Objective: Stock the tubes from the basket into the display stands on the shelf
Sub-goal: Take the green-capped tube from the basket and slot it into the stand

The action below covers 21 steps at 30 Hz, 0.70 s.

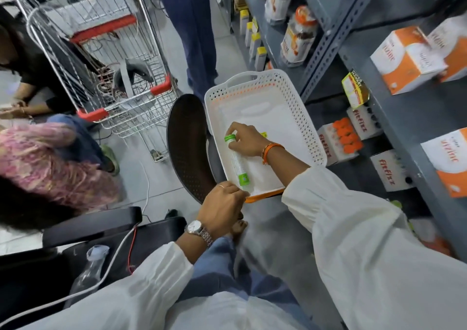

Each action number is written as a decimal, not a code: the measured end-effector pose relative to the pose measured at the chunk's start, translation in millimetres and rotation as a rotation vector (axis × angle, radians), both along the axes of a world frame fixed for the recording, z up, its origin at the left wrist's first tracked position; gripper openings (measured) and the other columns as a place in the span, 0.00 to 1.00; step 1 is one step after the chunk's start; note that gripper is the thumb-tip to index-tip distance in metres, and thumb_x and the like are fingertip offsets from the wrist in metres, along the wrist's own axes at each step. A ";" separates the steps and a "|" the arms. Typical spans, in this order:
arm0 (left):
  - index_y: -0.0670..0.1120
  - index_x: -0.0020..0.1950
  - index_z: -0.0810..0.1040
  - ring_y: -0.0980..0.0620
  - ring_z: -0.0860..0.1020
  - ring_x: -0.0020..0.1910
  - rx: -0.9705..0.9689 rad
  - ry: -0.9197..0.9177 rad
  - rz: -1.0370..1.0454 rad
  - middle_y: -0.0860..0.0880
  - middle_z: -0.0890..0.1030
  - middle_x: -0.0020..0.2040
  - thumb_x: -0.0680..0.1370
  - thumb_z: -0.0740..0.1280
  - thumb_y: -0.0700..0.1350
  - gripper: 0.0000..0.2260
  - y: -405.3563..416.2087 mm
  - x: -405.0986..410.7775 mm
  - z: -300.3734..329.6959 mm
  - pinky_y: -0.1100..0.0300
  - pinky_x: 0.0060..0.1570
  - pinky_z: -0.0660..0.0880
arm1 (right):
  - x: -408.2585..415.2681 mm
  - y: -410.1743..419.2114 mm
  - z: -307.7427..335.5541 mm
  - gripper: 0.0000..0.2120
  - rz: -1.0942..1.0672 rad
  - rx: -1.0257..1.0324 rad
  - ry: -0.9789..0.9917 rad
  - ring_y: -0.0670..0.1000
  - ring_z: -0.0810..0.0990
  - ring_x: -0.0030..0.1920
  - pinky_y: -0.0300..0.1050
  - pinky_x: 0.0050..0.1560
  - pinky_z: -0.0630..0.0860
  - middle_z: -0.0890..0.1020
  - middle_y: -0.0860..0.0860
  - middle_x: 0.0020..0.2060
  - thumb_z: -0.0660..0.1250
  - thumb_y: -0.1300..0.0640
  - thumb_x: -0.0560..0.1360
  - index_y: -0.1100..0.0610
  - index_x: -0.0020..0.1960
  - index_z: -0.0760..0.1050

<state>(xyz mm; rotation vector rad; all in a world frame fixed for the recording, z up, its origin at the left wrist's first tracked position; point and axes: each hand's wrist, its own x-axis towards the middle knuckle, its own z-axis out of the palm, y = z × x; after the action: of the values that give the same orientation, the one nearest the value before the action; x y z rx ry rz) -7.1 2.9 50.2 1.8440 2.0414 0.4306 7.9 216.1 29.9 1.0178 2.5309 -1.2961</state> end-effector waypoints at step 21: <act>0.55 0.57 0.82 0.57 0.79 0.50 0.486 -0.183 -0.360 0.61 0.81 0.50 0.78 0.63 0.49 0.11 170.6 77.3 156.4 0.59 0.52 0.77 | 262.3 52.3 384.6 0.19 -0.620 0.794 0.458 0.54 0.80 0.51 0.47 0.54 0.77 0.80 0.55 0.56 0.70 0.64 0.72 0.59 0.63 0.75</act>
<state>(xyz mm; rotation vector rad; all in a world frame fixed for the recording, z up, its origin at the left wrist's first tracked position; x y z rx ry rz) 70.1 173.4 206.6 2.2874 1.5270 1.0140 270.1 268.4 414.6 1.9650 3.3485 -0.5945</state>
